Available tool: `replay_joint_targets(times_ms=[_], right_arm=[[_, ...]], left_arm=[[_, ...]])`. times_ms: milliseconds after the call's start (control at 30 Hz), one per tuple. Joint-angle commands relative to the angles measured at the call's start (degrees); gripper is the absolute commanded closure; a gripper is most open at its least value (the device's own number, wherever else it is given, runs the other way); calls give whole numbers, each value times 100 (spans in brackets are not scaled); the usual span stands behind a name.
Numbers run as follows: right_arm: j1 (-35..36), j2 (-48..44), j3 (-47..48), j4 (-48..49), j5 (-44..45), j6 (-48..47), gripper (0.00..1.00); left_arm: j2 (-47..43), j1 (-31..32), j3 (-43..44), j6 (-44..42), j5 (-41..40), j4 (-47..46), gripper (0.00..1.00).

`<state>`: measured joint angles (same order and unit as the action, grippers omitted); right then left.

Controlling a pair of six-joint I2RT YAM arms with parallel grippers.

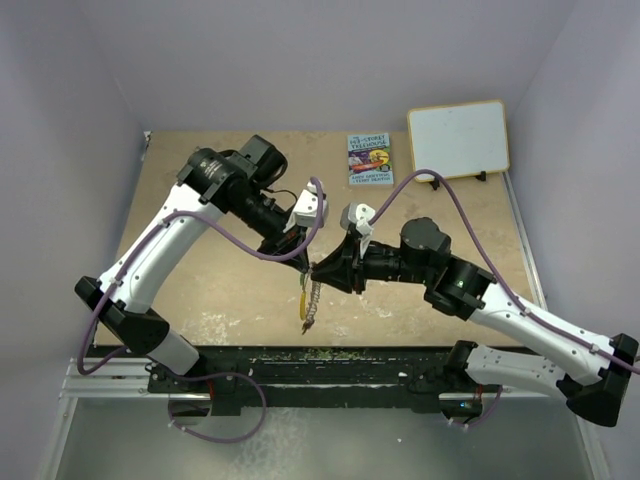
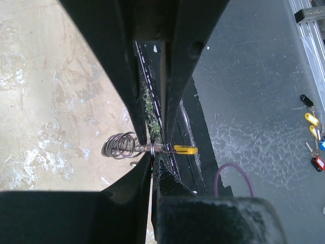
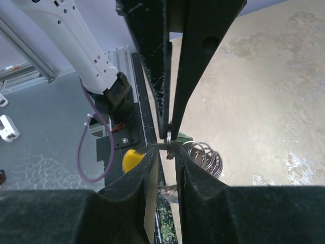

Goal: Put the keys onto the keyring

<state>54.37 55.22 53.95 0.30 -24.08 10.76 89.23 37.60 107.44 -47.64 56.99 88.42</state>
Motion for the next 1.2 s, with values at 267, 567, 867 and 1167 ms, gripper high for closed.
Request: replay_joint_targets(times_ms=[267, 567, 867, 1167], right_arm=[[30, 90, -12, 571, -251, 124, 86], [28, 138, -46, 617, -264, 133, 100], [25, -191, -494, 1160, 126, 225, 100], [30, -898, -1147, 2176, 610, 422, 100]], left_arm=[[-116, 128, 11, -86, 306, 6, 96], [-75, 149, 47, -116, 334, 0, 97], [-138, 149, 89, 9, 160, -216, 88], [-219, 148, 167, 166, 29, -482, 77]])
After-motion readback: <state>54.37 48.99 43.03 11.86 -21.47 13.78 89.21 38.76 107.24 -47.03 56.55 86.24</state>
